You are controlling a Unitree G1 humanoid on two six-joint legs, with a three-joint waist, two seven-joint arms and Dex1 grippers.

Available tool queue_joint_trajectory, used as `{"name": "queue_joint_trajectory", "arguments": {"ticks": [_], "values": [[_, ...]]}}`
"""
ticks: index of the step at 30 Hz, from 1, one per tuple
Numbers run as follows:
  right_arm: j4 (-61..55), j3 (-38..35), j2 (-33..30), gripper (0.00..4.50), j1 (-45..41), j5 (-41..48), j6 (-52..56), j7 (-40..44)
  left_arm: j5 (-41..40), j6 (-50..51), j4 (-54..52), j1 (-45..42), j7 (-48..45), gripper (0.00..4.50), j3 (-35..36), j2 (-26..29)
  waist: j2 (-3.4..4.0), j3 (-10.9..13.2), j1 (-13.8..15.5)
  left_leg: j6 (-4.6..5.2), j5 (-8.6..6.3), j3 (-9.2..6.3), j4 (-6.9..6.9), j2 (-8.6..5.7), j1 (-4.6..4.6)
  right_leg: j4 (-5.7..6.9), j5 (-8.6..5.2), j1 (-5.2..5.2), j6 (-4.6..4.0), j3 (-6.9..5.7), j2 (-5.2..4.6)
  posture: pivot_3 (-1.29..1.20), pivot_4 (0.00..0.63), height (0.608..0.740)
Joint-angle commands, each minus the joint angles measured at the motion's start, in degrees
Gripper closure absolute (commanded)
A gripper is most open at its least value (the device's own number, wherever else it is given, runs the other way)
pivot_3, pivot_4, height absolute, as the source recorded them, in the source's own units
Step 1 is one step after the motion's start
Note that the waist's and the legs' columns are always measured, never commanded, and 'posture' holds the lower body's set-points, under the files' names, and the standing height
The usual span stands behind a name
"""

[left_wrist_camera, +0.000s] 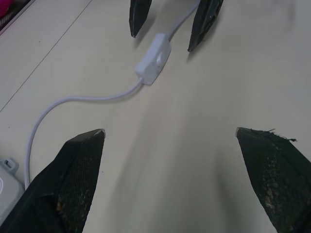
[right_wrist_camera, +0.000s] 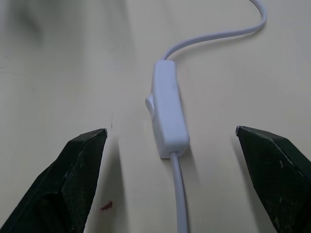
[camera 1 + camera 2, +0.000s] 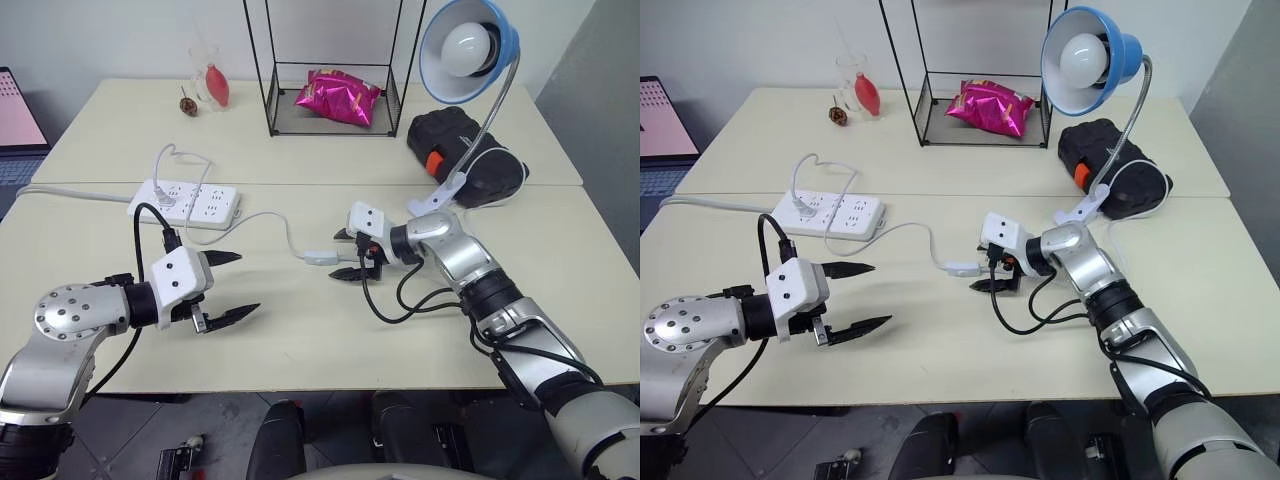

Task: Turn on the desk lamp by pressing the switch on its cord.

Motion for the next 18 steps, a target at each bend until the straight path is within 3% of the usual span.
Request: {"name": "queue_joint_trajectory", "arguments": {"ticks": [1, 15, 18], "values": [[0.4, -1.1, 0.6, 0.51, -1.6, -0.3, -1.5, 0.6, -0.1, -1.3, -1.1, 0.3, 0.0, 0.00, 0.6, 0.1, 0.00, 0.0, 0.0, 0.00, 0.00, 0.00, 0.00, 0.00, 0.00, 0.00, 0.00, 0.00, 0.00, 0.00, 0.00, 0.00, 0.150, 0.740], [1.3, -1.5, 1.2, 3.72, -1.0, -0.5, -2.9, 0.2, -0.7, -1.3, 0.5, -3.0, 0.1, 0.00, -1.6, -2.1, 0.00, 0.0, 0.0, 0.00, 0.00, -0.01, 0.00, 0.00, 0.00, 0.02, 0.01, 0.00, -0.01, -0.01, 0.00, 0.00, 0.150, 0.740], [-1.1, -2.0, 0.2, 4.16, -0.2, -0.2, -2.4, 0.6, -0.3, -1.5, 1.4, -5.8, 0.2, 0.00, -3.8, -3.4, 0.01, 0.0, 0.0, 0.00, 0.00, -0.01, 0.00, 0.00, 0.00, 0.02, 0.01, 0.00, 0.00, -0.01, 0.01, 0.00, 0.150, 0.740]]}}
